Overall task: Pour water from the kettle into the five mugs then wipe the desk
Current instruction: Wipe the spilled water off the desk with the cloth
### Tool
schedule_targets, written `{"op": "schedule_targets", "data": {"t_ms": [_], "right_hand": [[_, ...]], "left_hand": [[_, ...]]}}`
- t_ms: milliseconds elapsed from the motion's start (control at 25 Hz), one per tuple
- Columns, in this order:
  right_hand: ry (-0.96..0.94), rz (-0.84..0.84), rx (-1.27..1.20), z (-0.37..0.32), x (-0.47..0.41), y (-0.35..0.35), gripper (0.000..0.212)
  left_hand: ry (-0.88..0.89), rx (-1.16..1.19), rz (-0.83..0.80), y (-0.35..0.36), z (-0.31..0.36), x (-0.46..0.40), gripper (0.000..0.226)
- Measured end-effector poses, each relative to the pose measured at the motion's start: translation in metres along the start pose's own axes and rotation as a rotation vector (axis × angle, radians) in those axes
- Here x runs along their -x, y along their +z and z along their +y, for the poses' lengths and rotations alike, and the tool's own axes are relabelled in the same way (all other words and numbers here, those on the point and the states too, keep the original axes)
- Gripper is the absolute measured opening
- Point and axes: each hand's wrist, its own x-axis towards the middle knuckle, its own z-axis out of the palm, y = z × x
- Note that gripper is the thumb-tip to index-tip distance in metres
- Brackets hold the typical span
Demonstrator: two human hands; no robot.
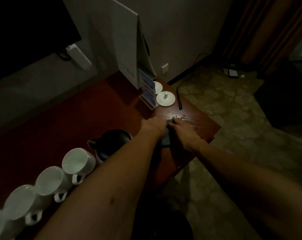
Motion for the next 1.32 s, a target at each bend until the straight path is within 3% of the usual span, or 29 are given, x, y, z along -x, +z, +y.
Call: {"op": "schedule_targets", "data": {"t_ms": [80, 240, 360, 480, 560, 640, 760, 880, 1120, 1320], "right_hand": [[0.013, 0.043, 0.07, -0.018, 0.016, 0.007, 0.047], [0.129, -0.007, -0.335, -0.099, 0.061, -0.001, 0.043], [0.044, 0.067, -0.515, -0.139, 0.086, -0.011, 0.034], [-0.026, -0.113, -0.495, -0.157, 0.107, -0.009, 0.049], [-0.045, -0.106, -0.311, -0.162, 0.11, 0.002, 0.079], [-0.046, -0.022, -0.282, -0.165, 0.108, 0.007, 0.089], [-0.069, -0.048, -0.377, -0.164, 0.103, 0.003, 0.077], [-0.103, -0.093, -0.398, -0.159, 0.096, -0.004, 0.074], [-0.221, -0.194, -0.393, -0.168, 0.065, -0.017, 0.066], [-0.197, -0.287, -0.403, -0.17, 0.056, -0.024, 0.066]], "left_hand": [[0.045, -0.004, 0.135, -0.008, -0.012, 0.022, 0.029], [0.029, 0.194, 0.291, -0.033, -0.068, 0.085, 0.025], [-0.062, 0.308, 0.435, -0.038, -0.126, 0.14, 0.033], [-0.204, 0.404, 0.527, -0.016, -0.165, 0.179, 0.032], [-0.248, 0.462, 0.452, 0.007, -0.175, 0.197, 0.033], [-0.271, 0.532, 0.344, 0.028, -0.178, 0.206, 0.039], [-0.218, 0.647, 0.198, 0.055, -0.172, 0.207, 0.045], [-0.117, 0.735, 0.13, 0.071, -0.158, 0.195, 0.036], [-0.174, 0.854, 0.2, 0.072, -0.151, 0.184, 0.054], [-0.199, 0.877, 0.186, 0.071, -0.155, 0.188, 0.051]]}}
